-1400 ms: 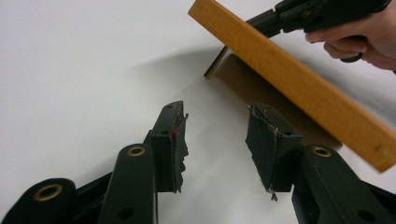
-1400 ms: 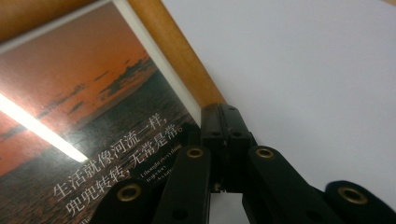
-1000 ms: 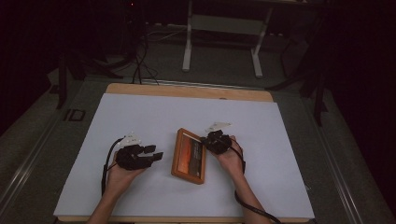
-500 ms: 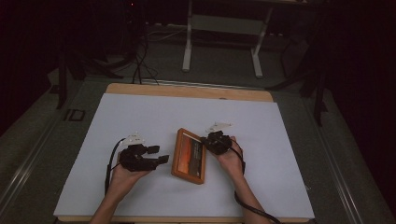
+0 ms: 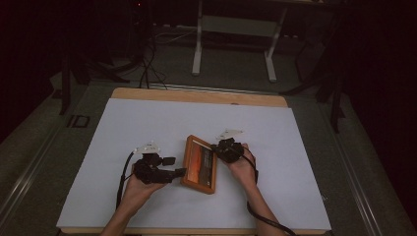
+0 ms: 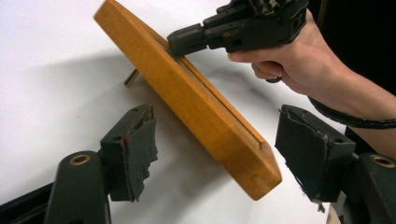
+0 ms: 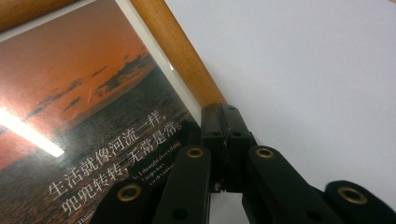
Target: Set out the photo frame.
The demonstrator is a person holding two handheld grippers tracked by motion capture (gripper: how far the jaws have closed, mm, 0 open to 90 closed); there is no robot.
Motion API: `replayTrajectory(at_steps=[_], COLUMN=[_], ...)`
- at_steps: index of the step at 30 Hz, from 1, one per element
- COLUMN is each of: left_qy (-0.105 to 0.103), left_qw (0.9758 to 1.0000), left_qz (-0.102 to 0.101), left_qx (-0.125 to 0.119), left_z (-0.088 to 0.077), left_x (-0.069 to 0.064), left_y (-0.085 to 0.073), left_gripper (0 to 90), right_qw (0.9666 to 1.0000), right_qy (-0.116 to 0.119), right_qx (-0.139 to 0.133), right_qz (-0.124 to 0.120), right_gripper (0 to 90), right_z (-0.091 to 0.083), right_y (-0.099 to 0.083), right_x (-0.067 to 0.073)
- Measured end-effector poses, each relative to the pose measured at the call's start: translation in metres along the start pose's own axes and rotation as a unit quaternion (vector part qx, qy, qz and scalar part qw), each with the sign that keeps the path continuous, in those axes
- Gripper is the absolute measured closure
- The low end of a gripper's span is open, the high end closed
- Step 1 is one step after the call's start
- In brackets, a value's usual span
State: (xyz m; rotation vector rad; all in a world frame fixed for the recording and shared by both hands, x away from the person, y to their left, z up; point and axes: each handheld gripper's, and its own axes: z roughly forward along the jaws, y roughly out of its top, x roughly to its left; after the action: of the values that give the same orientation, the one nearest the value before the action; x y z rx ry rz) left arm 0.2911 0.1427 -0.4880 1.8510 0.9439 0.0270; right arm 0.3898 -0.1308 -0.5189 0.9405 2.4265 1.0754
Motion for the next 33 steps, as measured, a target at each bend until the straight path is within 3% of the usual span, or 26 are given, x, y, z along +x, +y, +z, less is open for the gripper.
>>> replayTrajectory(at_steps=[7,10,14,17,24,33], left_qy=[-0.002,-0.013,-0.010,-0.021,-0.013,-0.015], left_qw=[0.9999,0.9996,0.9994,0.9984,0.9971,0.9952], left_qz=[-0.002,-0.011,-0.016,-0.040,-0.058,-0.077], left_qx=[0.016,0.021,0.028,0.034,0.048,0.058], left_z=[0.013,0.018,0.022,0.026,0.033,0.033], left_x=[-0.008,-0.007,-0.007,-0.008,-0.008,-0.009], left_y=[-0.002,-0.004,-0.006,-0.007,-0.009,-0.009], left_gripper=[26.0,24.7,24.8,26.1,43.6,47.9], right_qw=[0.9999,1.0000,1.0000,1.0000,1.0000,0.9999], right_qy=[-0.006,-0.006,-0.006,-0.006,-0.007,-0.008], right_qx=[0.001,0.000,0.000,-0.001,-0.002,0.001], right_qz=[-0.009,-0.008,-0.007,-0.007,-0.007,-0.011], right_gripper=[90.0,90.0,90.0,90.0,90.0,89.9], right_z=[0.000,0.000,0.000,0.000,0.000,0.000], right_y=[0.000,0.000,0.000,0.000,-0.001,0.000], right_x=[0.002,0.002,0.002,0.002,0.002,0.002])
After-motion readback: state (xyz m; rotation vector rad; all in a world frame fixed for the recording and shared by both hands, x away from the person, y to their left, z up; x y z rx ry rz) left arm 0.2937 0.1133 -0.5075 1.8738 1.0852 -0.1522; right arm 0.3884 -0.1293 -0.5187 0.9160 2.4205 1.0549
